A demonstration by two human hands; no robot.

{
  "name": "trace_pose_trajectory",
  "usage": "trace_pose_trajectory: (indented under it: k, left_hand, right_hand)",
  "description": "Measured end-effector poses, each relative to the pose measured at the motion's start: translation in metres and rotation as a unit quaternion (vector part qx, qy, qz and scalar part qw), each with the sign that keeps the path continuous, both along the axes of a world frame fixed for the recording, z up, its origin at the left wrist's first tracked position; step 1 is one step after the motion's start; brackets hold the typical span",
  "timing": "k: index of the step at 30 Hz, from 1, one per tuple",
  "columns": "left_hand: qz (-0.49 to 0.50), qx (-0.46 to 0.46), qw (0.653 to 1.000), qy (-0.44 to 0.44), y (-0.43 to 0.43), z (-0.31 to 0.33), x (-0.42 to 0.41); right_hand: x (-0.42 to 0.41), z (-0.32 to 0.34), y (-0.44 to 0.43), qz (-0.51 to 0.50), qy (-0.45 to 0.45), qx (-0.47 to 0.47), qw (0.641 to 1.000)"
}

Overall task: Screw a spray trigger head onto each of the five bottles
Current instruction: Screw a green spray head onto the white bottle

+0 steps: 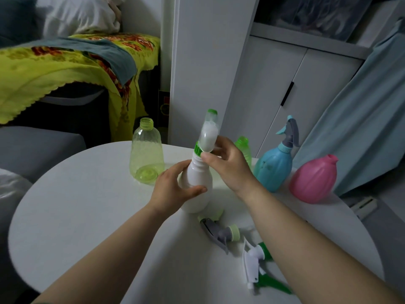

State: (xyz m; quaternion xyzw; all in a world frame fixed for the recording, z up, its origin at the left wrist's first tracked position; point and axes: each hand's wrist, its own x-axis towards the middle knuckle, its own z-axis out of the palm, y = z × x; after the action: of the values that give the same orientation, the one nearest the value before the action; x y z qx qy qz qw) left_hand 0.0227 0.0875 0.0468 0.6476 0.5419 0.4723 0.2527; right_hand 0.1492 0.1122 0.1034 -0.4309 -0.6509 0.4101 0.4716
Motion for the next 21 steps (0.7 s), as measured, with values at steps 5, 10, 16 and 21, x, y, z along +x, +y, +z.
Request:
trace_pose_trajectory:
  k: [5,10,16,21]
  left_hand:
    - [0.000,0.004,1.000,0.003,0.000,-0.001,0.000]
    - [-0.008,0.005,1.000,0.008,0.000,0.000,0.000]
    - [-0.018,-0.004,1.000,0.002,0.001,-0.003,-0.001]
    - [-0.016,-0.006,1.000,0.000,0.003,-0.004,-0.001]
  right_hand:
    - [0.003,0.004,0.006,0.016,0.021,0.005,1.000]
    - [-0.014,-0.006,0.005,-0.096,0.004,0.055,0.994]
    - [-0.006,-0.001,-0.001,-0.044,-0.016,0.019,0.999]
    - [0.002,0.006,-0.001,-0.004,-0.059,0.031,0.998]
